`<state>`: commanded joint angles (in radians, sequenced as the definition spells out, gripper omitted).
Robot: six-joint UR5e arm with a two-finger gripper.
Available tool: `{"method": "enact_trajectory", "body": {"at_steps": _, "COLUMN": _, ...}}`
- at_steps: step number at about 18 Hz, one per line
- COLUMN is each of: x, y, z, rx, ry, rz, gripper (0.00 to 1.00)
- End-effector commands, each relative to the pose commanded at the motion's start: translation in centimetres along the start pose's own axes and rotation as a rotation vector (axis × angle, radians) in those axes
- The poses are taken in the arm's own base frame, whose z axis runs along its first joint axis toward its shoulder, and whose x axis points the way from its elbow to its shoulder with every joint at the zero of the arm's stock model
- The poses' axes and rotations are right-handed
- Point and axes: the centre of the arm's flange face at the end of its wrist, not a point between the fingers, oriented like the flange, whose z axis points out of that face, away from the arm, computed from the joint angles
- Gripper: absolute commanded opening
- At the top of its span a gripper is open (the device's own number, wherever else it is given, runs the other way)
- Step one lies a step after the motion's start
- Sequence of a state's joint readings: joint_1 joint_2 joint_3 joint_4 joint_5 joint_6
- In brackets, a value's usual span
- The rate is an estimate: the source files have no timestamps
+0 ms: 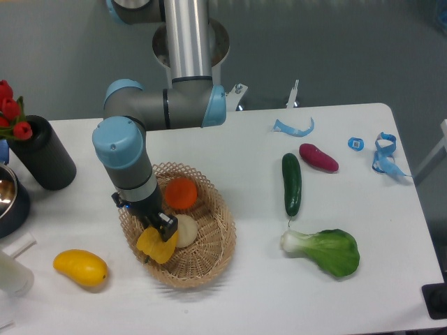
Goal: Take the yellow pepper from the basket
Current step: 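Lower the gripper around the yellow pepper and close on it, then lift the yellow pepper out of the basket and carry it beside the cucumber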
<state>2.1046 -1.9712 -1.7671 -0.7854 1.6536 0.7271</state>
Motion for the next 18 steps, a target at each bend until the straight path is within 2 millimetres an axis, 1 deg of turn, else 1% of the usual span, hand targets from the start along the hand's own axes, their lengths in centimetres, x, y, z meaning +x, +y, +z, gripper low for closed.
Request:
{"method": "enact_trajectory", "body": {"at_steps": 2, "x": -0.7, "y": 0.2, "z": -0.3, "rx": 0.004, "ry": -0.006, "rz": -0.008, "gripper": 0.33}}
{"method": "enact_trajectory", "body": {"at_steps": 4, "x": -1.8, "y": 0.4, "z": -1.2, "rx": 0.017, "ry": -0.020, "rz": -0.022, "gripper": 0.33}}
{"method": "enact_trajectory", "body": {"at_steps": 8, "x": -5.4, "y": 1.7, "z": -5.3, "rx": 0.071, "ry": -0.074, "rz": -0.079, "gripper": 0.33}}
{"method": "enact_trajectory", "body": {"at_steps": 10, "x": -7.6, "y": 3.0, "z": -7.4, "rx": 0.086, "ry": -0.099, "rz": -0.115, "gripper": 0.33}}
{"method": "enact_trajectory", "body": {"at_steps": 11, "x": -8.5, "y": 3.6, "z": -8.7, "rx": 0.098, "ry": -0.120, "rz": -0.116, "gripper": 0.33}}
{"method": "enact_trajectory", "body": {"at_steps": 13, "x": -10.4, "y": 5.2, "z": -10.1, "rx": 0.104, "ry": -0.142, "rz": -0.059, "gripper": 0.33}}
{"method": "enact_trajectory", "body": {"at_steps": 15, "x": -11.8, "y": 6.8, "z": -12.0, "rx": 0.127, "ry": -0.133, "rz": -0.039, "gripper": 0.33}}
{"method": "enact_trajectory", "body": {"at_steps": 16, "x": -12.9, "y": 7.8, "z": -12.5, "rx": 0.140, "ry": -0.119, "rz": -0.053, "gripper": 0.33}}
{"method": "enact_trajectory", "body": {"at_steps": 18, "x": -15.0, "y": 10.0, "z": -12.5, "rx": 0.146, "ry": -0.104, "rz": -0.051, "gripper": 0.33}}
